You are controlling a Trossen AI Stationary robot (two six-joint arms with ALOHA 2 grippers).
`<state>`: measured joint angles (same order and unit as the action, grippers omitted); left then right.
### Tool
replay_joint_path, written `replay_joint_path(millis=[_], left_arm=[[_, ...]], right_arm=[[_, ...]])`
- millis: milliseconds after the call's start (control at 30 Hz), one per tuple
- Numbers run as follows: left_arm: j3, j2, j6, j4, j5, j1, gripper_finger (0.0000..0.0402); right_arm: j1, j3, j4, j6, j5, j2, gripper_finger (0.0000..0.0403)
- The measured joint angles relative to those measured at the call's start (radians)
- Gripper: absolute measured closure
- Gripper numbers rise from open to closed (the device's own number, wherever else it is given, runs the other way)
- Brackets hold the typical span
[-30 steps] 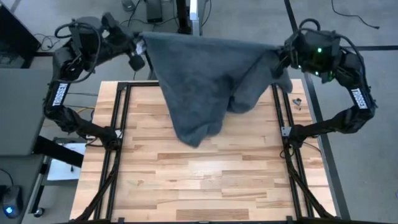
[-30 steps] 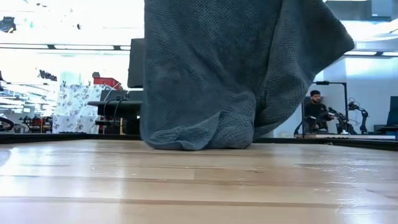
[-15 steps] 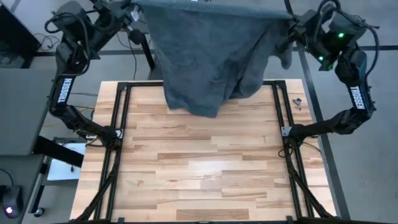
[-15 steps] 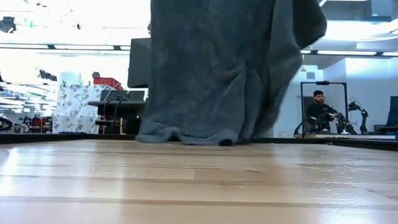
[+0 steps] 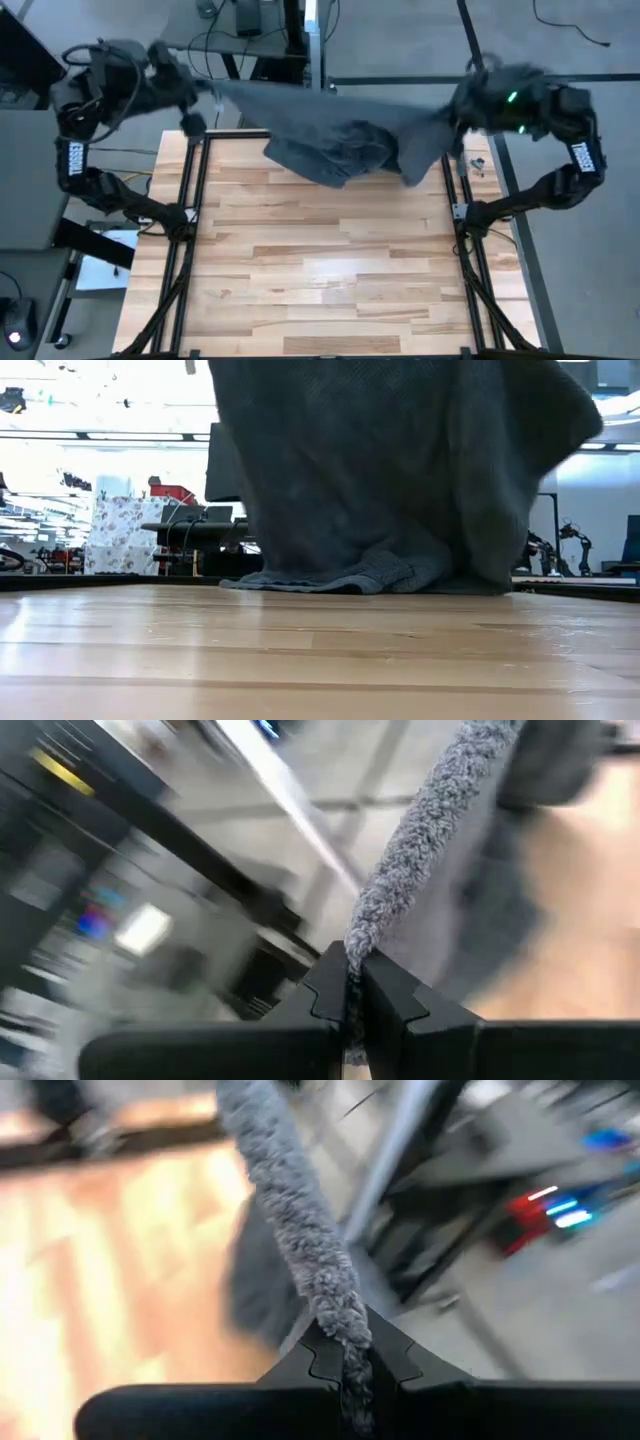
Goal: Roll towel
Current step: Fold the black towel
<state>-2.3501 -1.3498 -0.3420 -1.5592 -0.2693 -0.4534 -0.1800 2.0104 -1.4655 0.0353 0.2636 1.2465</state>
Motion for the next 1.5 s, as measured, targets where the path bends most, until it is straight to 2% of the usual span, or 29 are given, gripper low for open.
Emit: replay_joint_path(millis=[200,367,600,767,1000,1133,1233,1367,1500], left_arm=[[0.129,0.041,0.299,-0.009,0.014,0.283,0.0401],[0.388,0.088,0.538,-0.008,0.006,0.498,0.0401],[0.784,0.104,0.806,-0.009,-0.003,0.772,0.0401],[0.999,0.083,1.030,0.097,0.074,0.960,0.0401],[1.155,0.016,1.254,0.371,0.207,1.202,0.0401],[1.168,-0.050,1.336,0.415,0.270,1.276,0.0401],[1.169,-0.090,1.383,0.387,0.287,1.297,0.0401],[1.170,-0.104,1.432,0.411,0.299,1.289,0.0397],[1.171,-0.096,1.439,0.440,0.405,1.234,0.0364]], right_arm=[[0.361,-0.189,0.028,0.274,0.065,0.004,0.0403],[0.601,-0.410,0.161,0.512,0.091,0.017,0.0403],[0.873,-0.730,0.512,0.876,0.098,0.025,0.0403],[1.026,-0.813,0.618,1.100,0.070,0.109,0.0403],[1.131,-0.813,0.813,1.225,-0.026,0.263,0.0403],[1.143,-0.813,0.896,1.225,-0.072,0.339,0.0403],[1.138,-0.813,0.922,1.227,-0.076,0.377,0.0403],[1.117,-0.813,0.927,1.339,-0.099,0.408,0.0393],[1.075,-0.813,0.922,1.385,-0.192,0.414,0.0342]])
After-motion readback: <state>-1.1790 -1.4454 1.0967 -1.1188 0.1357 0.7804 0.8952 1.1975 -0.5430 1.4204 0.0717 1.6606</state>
